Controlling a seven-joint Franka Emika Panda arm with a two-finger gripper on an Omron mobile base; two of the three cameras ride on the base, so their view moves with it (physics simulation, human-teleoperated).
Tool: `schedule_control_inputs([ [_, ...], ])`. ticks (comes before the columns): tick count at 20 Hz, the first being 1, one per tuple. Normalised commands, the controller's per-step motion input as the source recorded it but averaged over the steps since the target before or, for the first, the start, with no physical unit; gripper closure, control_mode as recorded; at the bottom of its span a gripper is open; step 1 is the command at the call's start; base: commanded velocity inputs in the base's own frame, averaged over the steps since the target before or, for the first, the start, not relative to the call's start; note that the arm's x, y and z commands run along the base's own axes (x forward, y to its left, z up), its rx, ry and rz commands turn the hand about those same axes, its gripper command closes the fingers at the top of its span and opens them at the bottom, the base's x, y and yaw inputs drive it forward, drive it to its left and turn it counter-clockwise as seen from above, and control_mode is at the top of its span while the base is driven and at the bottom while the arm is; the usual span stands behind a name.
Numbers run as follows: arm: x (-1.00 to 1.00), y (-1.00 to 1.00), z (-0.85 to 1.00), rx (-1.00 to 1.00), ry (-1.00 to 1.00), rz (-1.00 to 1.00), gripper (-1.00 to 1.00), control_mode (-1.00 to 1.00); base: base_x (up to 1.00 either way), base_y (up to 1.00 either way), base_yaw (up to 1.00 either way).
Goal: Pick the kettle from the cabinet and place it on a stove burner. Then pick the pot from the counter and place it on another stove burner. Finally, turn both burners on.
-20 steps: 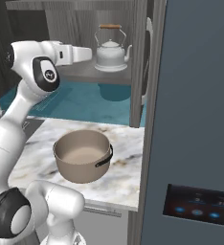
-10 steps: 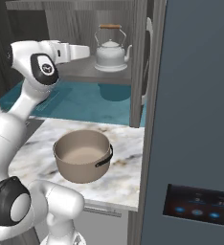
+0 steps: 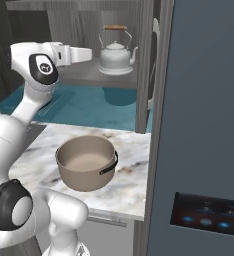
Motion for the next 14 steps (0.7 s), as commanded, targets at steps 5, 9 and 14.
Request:
schedule_control_inputs([
  [5, 0.08, 0.0, 0.0, 0.0, 0.0, -0.07, -1.0, -1.0, 0.0, 0.0, 0.0],
  [9, 0.14, 0.04, 0.0, 0.0, 0.0, -0.07, -1.0, -1.0, 0.0, 0.0, 0.0],
  [14, 0.18, 0.12, 0.0, 0.0, 0.0, -0.06, -1.0, -1.0, 0.0, 0.0, 0.0],
])
